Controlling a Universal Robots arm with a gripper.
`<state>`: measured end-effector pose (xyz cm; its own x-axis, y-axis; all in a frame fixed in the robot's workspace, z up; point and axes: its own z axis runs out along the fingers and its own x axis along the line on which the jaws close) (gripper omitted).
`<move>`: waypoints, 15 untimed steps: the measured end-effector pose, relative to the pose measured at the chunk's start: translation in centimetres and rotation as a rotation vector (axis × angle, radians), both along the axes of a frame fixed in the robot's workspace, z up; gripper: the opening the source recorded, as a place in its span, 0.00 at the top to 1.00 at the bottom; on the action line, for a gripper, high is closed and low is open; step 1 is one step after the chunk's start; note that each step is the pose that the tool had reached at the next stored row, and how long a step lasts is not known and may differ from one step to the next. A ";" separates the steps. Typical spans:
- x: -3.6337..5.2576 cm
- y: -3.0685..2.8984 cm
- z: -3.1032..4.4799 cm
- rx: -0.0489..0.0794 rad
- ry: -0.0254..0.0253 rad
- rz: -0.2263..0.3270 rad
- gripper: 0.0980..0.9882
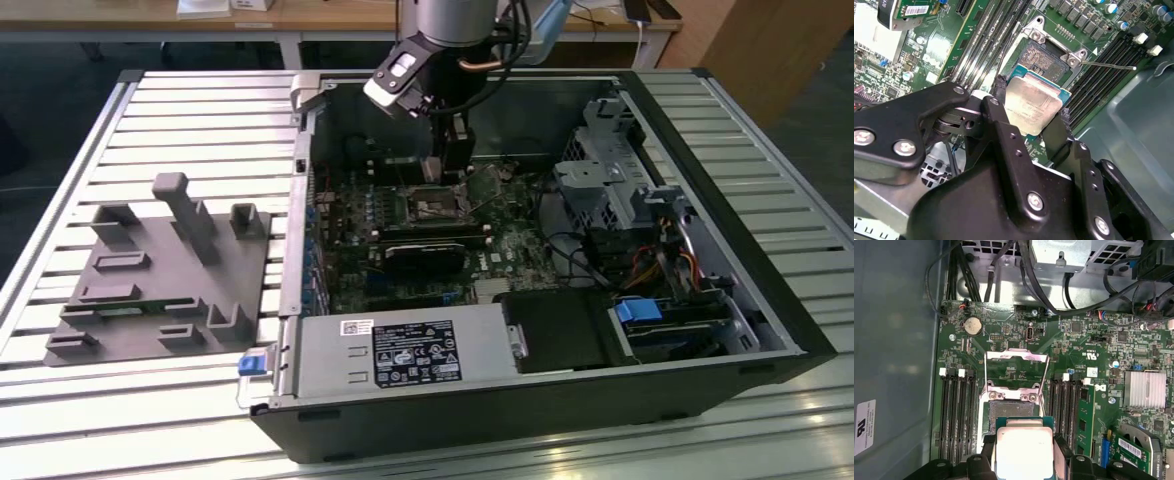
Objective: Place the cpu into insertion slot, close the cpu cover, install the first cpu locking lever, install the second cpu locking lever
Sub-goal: 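Place the cpu into insertion slot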
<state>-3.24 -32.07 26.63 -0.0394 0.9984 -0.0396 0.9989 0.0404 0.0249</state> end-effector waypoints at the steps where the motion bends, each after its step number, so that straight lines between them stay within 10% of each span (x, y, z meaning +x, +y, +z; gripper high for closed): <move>1: 0.00 0.00 -0.04 0.000 0.0000 0.000 0.50; 15: -0.04 0.05 -0.98 0.000 -0.0001 -0.009 0.50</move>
